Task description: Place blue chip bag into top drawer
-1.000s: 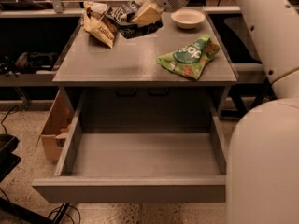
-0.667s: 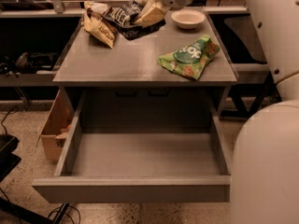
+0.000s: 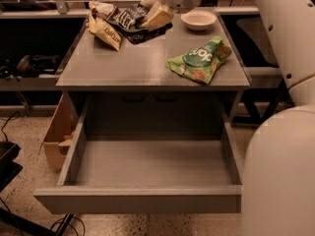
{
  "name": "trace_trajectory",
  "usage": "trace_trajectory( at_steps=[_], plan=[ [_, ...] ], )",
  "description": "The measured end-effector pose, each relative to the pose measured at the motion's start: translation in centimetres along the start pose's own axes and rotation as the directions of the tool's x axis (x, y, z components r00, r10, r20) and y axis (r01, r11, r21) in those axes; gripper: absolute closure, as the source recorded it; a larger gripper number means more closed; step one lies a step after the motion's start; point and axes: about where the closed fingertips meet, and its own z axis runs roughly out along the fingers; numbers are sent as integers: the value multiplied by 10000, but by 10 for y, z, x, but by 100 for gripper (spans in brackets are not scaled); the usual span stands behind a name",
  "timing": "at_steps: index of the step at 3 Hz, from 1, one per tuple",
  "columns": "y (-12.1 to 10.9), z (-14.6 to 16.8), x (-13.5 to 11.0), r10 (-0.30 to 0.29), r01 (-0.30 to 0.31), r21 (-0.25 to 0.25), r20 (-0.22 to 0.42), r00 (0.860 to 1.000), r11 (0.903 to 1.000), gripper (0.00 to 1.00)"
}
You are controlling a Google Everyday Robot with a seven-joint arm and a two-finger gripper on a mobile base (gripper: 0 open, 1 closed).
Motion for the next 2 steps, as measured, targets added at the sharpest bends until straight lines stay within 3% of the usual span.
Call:
trace_trajectory(
  at_steps=[1,2],
  plan=[
    [16,3,-2,87,-88,-118,-39,10000,9999,100],
    [45,-32,-31,221,-209,600,-194,9996,9980,100]
  ],
)
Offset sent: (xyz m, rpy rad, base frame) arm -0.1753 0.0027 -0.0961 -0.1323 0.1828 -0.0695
